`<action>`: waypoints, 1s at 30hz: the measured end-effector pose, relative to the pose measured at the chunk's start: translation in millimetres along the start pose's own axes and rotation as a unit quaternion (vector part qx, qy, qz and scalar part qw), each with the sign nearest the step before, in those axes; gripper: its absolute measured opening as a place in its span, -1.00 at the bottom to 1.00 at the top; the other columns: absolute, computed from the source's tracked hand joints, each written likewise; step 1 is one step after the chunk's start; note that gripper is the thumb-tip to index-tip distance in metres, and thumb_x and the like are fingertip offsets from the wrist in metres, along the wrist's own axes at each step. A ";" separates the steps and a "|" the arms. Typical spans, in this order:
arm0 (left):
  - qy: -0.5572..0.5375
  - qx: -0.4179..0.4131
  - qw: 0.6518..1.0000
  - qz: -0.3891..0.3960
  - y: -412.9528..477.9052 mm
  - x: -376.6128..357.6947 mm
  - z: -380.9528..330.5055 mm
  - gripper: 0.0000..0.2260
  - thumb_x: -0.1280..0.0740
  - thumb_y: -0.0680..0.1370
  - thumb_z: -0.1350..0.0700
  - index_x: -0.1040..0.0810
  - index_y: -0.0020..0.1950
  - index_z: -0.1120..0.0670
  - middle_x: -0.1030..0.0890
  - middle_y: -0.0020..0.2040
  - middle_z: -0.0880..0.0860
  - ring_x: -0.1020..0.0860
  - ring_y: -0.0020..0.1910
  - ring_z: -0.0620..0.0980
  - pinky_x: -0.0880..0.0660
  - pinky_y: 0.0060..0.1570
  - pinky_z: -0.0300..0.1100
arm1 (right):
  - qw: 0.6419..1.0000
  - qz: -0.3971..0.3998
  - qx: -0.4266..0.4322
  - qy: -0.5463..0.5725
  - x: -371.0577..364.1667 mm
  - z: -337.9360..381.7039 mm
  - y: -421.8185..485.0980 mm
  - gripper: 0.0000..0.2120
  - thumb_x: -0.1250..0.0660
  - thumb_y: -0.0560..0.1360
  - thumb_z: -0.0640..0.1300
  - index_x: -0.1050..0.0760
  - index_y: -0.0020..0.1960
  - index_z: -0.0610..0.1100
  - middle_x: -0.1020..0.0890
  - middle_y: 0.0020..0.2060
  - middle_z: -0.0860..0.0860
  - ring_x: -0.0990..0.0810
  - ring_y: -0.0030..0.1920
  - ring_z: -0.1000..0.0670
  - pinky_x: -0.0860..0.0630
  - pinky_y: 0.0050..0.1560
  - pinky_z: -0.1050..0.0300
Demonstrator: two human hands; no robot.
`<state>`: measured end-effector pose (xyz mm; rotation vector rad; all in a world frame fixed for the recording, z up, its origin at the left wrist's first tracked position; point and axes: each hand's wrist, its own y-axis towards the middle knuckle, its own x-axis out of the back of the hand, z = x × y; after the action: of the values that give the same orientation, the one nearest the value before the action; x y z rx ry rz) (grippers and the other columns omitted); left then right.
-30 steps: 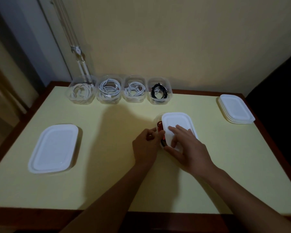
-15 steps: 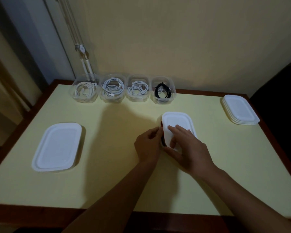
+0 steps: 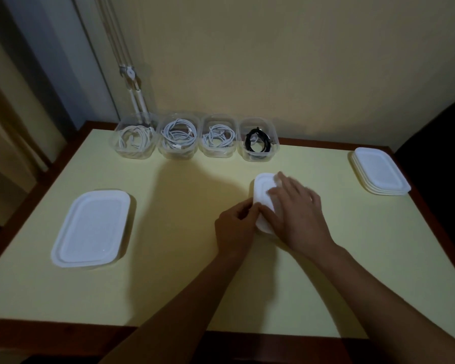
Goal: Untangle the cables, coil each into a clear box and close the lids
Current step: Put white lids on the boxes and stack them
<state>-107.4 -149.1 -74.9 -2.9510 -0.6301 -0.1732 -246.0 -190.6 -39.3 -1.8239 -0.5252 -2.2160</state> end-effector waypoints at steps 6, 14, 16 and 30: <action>0.015 -0.013 0.999 0.025 11.3 -1.3 -1.7 -0.75 -0.34 0.62 0.02 -0.65 0.27 -0.03 -0.70 0.12 -0.09 -0.61 0.00 -0.25 -0.52 0.11 -0.27 | 0.997 0.076 -0.017 -0.007 -21.0 -20.6 1.0 -0.20 0.35 0.51 0.44 0.16 0.65 0.09 0.15 0.64 -0.13 0.22 0.63 -0.15 0.15 0.56 -0.27; 0.066 -0.040 0.995 0.065 20.3 0.3 -4.4 -0.63 -0.29 0.57 -0.03 -0.56 0.38 -0.08 -0.68 0.19 -0.06 -0.62 0.14 -0.14 -0.53 0.17 -0.19 | 0.996 0.090 -0.024 -0.003 -20.1 -22.3 3.2 -0.19 0.34 0.48 0.47 0.14 0.64 0.14 0.15 0.65 -0.06 0.19 0.63 -0.10 -0.03 0.53 -0.31; 0.124 -0.048 0.989 0.066 20.3 -0.1 -9.2 -0.56 -0.20 0.55 -0.08 -0.53 0.41 -0.07 -0.70 0.14 0.01 -0.64 0.09 -0.04 -0.54 0.14 -0.11 | 0.995 0.095 -0.028 -0.004 -17.4 -19.8 2.0 -0.19 0.37 0.47 0.49 0.16 0.64 0.16 0.17 0.65 -0.05 0.21 0.63 -0.09 -0.02 0.54 -0.31; 0.587 -0.208 0.769 0.148 12.5 25.6 -25.4 -0.47 -0.04 0.68 0.02 -0.06 0.62 0.16 -0.49 0.38 0.13 -0.48 0.23 0.15 -0.41 0.14 0.03 | 0.995 0.094 0.008 -0.038 -22.6 4.5 -28.1 -0.12 0.23 0.48 0.53 0.01 0.65 0.07 0.08 0.64 -0.18 0.15 0.61 -0.29 -0.27 0.44 -0.29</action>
<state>-81.2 -153.8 -47.5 -2.4245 0.0989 -2.0769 -248.4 -164.4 -64.3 -1.8712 -0.3684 -2.0214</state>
